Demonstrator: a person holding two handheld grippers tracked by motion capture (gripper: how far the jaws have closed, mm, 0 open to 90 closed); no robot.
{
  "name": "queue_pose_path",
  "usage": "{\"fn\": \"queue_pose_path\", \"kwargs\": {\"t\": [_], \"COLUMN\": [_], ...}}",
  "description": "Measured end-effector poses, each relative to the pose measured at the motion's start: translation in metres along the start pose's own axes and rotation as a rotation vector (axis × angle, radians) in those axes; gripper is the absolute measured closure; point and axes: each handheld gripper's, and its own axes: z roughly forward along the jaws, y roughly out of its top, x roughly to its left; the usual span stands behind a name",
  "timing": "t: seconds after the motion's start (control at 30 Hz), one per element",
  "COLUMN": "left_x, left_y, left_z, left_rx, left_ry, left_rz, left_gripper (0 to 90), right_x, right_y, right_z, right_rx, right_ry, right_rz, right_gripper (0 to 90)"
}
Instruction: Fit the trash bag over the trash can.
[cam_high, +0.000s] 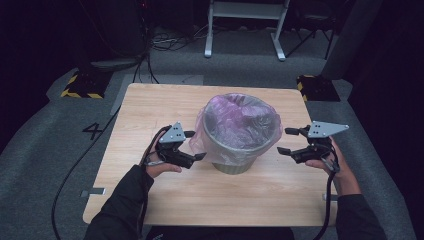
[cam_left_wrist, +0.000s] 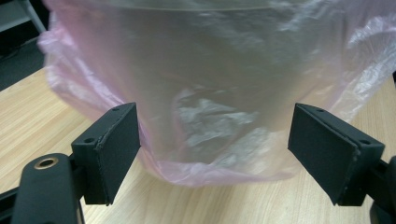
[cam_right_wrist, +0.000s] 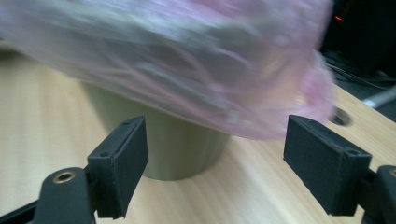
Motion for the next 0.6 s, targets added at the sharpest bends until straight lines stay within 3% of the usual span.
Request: {"fn": "queue_pose_path", "kwargs": {"t": [0.07,0.13,0.23,0.3,0.37,0.5,0.6], "left_x": [-0.003,-0.004,-0.006,-0.006,-0.007,-0.009,-0.010], "left_y": [0.000,-0.001,-0.003,-0.004,-0.006,-0.012,-0.017], "left_z": [0.005,0.008,0.014,0.016,0.017,0.022,0.026], "left_rx": [-0.004,-0.018,0.004,0.010,0.007,0.038,0.060], "left_ry": [0.018,0.019,0.057,0.084,0.083,0.083,0.079], "left_rz": [-0.006,-0.005,0.029,0.040,0.050,0.061,0.065], "left_gripper": [26.5,43.5,64.4,75.3,86.8,89.8,89.9], "right_x": [0.006,0.009,0.014,0.017,0.019,0.021,0.021], "right_y": [0.002,0.004,0.005,0.004,0.002,-0.003,-0.007], "right_z": [0.001,0.001,0.003,0.005,0.008,0.011,0.016], "right_rx": [-0.004,-0.038,-0.063,-0.072,-0.062,-0.032,0.021], "right_ry": [-0.025,-0.024,-0.014,-0.014,-0.010,0.007,0.003], "right_rz": [-0.009,-0.010,-0.025,-0.052,-0.063,-0.078,-0.075], "right_gripper": [26.8,45.2,70.6,79.2,88.7,90.0,90.0]}}
